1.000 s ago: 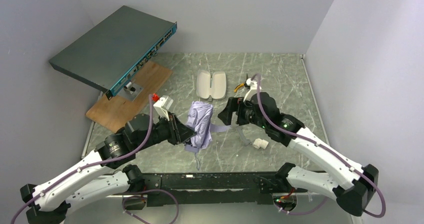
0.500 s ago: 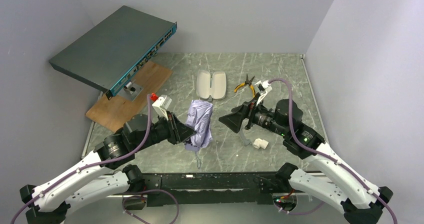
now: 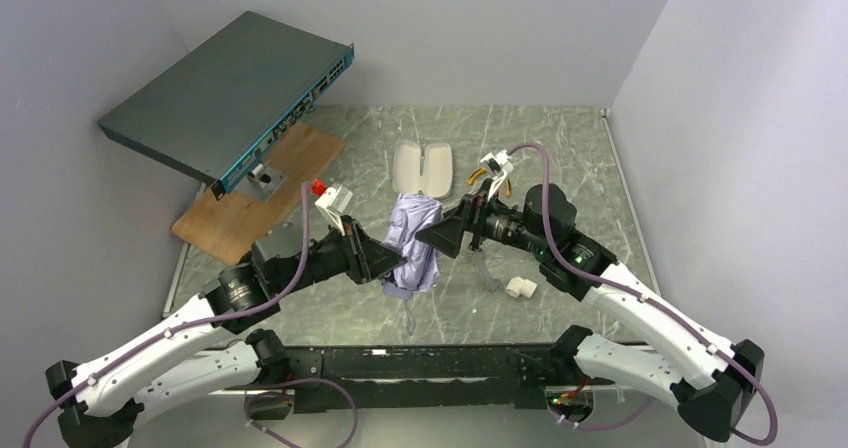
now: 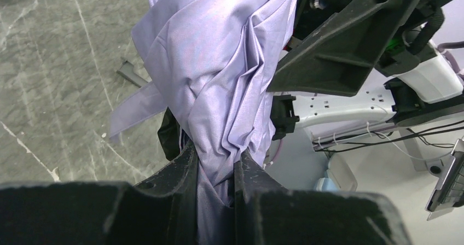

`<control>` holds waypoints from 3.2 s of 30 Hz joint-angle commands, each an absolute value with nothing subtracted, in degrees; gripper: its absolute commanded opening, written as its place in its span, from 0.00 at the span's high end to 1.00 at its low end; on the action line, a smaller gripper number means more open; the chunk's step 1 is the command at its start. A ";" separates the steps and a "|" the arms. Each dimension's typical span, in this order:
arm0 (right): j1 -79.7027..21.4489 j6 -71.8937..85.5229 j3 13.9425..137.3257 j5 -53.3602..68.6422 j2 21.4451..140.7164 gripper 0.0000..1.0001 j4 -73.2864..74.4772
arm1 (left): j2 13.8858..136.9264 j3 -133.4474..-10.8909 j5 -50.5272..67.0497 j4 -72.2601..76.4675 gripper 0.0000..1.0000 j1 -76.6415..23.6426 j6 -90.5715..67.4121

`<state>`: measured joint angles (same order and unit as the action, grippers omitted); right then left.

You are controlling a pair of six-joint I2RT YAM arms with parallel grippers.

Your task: Open the umbrella

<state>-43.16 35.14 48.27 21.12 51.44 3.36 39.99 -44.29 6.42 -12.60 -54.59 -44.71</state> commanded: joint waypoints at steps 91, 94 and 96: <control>-27.33 48.84 73.74 18.13 58.19 1.00 24.75 | 66.54 -57.39 -30.30 3.56 1.00 -76.38 -10.32; -24.39 44.81 82.47 14.48 61.41 1.00 31.99 | 64.30 -55.49 -27.52 2.02 1.00 -76.38 -11.69; -21.68 43.54 86.87 14.72 63.23 1.00 33.89 | 62.14 -53.73 -25.91 0.92 1.00 -76.44 -12.79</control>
